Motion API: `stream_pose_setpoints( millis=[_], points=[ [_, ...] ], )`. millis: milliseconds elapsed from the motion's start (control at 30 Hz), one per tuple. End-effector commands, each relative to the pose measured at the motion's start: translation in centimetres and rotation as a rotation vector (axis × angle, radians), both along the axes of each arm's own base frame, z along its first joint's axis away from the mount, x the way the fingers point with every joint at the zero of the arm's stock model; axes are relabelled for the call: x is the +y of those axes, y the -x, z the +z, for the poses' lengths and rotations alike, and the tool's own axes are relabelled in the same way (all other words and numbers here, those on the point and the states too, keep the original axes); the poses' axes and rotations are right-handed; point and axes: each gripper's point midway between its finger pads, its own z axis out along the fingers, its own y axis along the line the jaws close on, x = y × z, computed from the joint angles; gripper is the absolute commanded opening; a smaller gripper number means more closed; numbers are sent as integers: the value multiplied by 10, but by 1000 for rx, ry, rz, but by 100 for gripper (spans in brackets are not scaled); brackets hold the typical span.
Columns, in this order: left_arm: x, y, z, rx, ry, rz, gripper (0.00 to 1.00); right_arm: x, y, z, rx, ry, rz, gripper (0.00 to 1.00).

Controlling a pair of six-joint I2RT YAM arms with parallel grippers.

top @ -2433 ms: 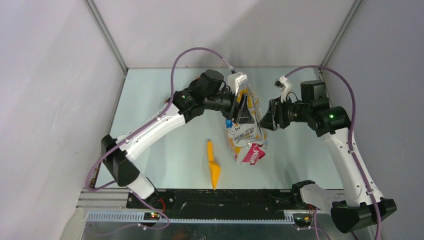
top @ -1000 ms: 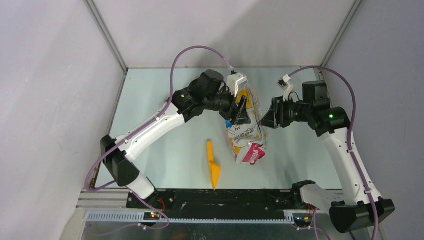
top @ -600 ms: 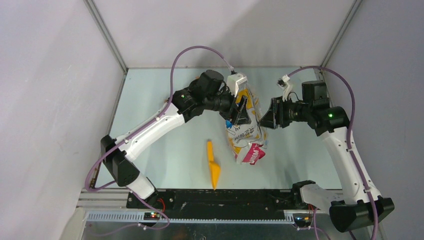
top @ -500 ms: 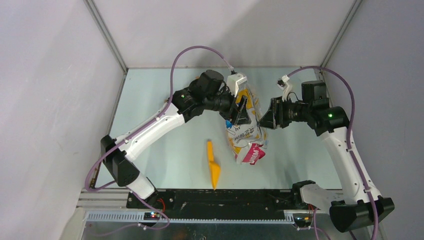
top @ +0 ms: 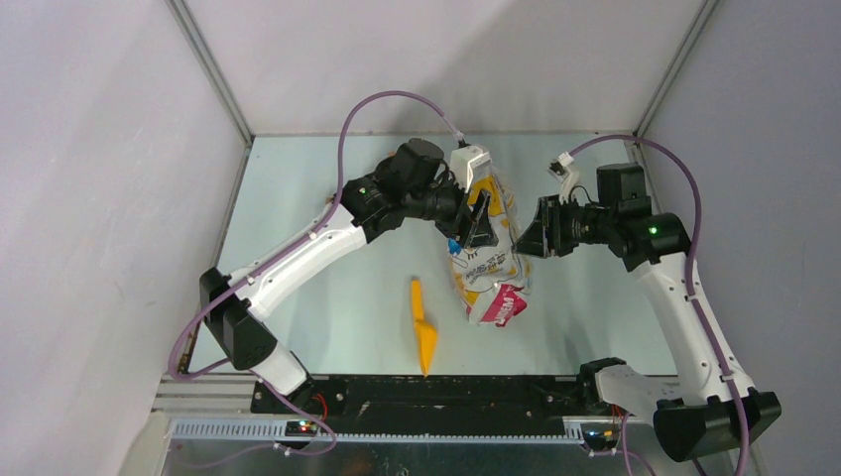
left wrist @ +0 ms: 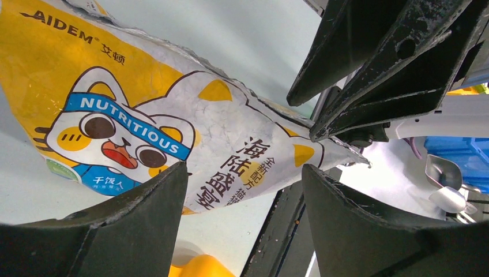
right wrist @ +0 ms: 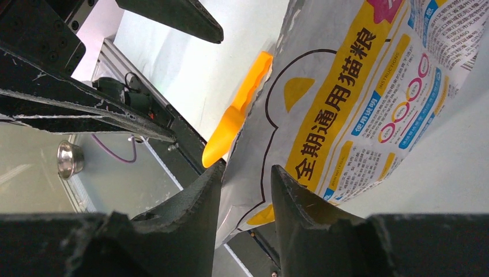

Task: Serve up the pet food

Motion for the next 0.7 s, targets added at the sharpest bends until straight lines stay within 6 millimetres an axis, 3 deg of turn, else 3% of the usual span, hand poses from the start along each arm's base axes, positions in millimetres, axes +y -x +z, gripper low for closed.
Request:
stream_pose_setpoints(
  millis=[0, 233, 667],
  points=[
    [1, 2, 37, -81, 65, -8, 79, -8, -7, 3, -39, 16, -47, 40],
    [1, 2, 35, -76, 63, -9, 79, -9, -5, 11, -28, -28, -54, 39],
    [2, 3, 36, -77, 65, -8, 79, -20, -9, 2, -65, 62, -103, 39]
  ],
)
